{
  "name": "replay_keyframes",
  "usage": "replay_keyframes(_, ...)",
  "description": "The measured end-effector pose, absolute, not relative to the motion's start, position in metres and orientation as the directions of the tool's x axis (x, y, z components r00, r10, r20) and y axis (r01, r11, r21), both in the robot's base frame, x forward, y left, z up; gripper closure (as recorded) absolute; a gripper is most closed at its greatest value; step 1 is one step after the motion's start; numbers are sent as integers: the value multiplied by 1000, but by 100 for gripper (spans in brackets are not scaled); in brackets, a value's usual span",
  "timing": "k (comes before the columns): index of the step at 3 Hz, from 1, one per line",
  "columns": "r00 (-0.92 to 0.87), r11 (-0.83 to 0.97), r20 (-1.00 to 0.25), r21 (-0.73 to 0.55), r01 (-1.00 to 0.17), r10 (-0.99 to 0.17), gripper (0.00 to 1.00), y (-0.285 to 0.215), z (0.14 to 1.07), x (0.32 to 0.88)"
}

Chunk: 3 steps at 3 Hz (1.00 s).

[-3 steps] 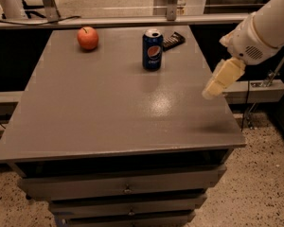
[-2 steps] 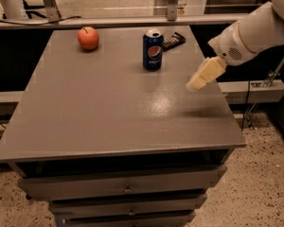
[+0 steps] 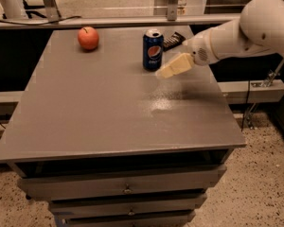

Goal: Pick pepsi can

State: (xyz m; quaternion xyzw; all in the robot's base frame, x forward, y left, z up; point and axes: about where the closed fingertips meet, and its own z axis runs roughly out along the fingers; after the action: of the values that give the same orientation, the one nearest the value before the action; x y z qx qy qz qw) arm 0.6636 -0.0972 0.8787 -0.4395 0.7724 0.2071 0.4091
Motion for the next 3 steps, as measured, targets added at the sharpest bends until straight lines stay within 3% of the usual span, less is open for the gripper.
replay_keyframes(2,-221,486,-913,29,-874,-344,0,-26,875,695)
replay_keyframes(3,-183,470,-933,18,-882,-309,17,-13,870,710)
